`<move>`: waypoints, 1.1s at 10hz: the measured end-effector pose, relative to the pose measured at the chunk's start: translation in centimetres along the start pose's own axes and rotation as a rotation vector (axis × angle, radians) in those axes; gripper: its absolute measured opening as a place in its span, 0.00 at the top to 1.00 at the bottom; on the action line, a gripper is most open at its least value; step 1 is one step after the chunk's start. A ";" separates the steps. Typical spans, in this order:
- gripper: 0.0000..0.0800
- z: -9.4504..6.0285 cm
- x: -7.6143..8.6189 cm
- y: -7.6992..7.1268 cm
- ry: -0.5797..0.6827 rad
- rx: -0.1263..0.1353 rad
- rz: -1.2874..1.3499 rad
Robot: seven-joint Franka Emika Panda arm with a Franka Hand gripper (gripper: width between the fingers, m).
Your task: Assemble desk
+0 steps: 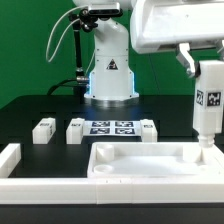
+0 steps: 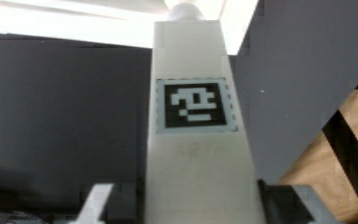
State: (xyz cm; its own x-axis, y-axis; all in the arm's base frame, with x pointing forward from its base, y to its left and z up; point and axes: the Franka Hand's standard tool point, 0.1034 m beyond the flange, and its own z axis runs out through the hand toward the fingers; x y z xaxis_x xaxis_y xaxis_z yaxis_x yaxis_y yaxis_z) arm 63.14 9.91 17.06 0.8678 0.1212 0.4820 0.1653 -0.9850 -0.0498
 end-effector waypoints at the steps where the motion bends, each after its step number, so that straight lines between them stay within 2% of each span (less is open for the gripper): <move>1: 0.64 0.6 -0.1 -0.4 0.002 0.004 -0.005; 4: 0.64 2.3 -1.3 -0.2 -0.013 0.004 -0.002; 11: 0.64 3.4 -1.9 -0.4 -0.004 0.004 -0.002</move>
Offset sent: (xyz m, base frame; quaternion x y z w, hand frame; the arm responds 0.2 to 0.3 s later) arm 0.0071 0.0003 -0.0219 -0.0036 0.0217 -0.0055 0.9997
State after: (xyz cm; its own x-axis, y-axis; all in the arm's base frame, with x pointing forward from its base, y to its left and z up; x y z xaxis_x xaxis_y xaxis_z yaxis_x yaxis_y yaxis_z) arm 63.04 10.46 13.19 0.8694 0.1236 0.4784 0.1688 -0.9843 -0.0524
